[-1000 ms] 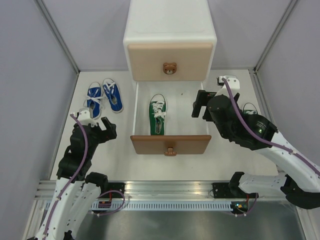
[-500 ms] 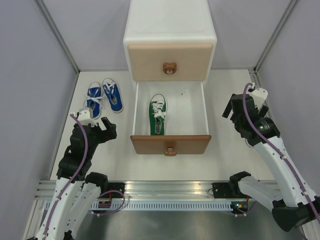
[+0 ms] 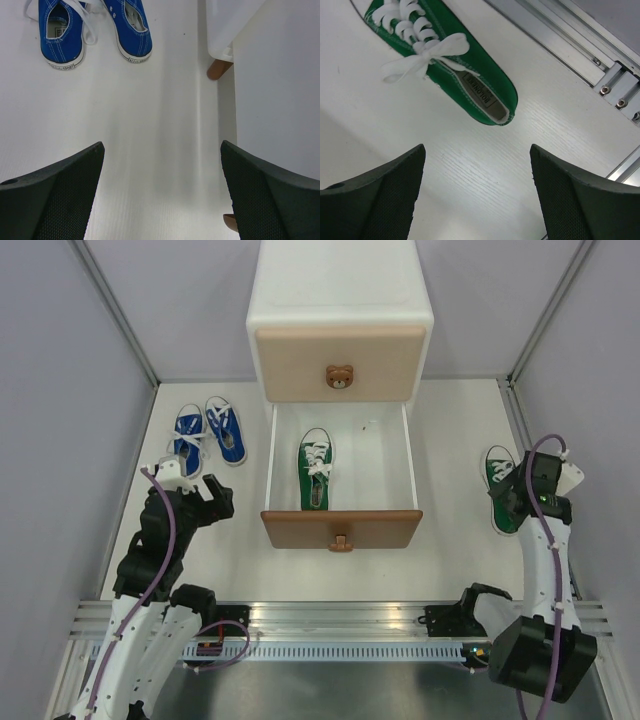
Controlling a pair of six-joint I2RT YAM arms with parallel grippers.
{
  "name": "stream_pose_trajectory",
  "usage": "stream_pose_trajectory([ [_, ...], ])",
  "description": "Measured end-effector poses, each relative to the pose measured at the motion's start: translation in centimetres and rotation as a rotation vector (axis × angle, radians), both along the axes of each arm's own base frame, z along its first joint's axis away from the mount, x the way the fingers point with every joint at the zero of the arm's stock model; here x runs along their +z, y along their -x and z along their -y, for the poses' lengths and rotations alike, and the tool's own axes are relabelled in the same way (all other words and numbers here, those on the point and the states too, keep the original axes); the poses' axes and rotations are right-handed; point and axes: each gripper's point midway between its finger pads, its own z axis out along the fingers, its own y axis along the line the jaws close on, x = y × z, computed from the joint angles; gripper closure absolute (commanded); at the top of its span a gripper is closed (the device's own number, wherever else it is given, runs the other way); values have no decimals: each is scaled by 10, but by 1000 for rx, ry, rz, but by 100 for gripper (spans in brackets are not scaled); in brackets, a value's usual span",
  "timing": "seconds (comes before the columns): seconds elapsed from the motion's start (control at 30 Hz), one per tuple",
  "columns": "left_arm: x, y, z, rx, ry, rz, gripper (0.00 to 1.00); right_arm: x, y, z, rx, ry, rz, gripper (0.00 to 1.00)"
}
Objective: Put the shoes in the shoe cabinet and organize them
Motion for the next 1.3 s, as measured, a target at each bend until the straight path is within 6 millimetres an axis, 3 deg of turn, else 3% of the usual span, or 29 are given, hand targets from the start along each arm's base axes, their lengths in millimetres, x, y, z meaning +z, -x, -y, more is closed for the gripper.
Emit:
stream_pose_trajectory([
  [0.23,0,0,1,-3,1,0,0,-8,5,34,-197,-48,55,16],
  [0.4,-1,-1,1,-3,0,-7,0,-19,-2,46,-256,-66,50,20],
  [0.73,-7,-3,1,-4,-6,-32,0,-50,-18,57,-299,-94,2,32],
  [1.3,-10,-4,2,-4,-10,-46,0,-88,-28,54,-193,-131,-102,31],
])
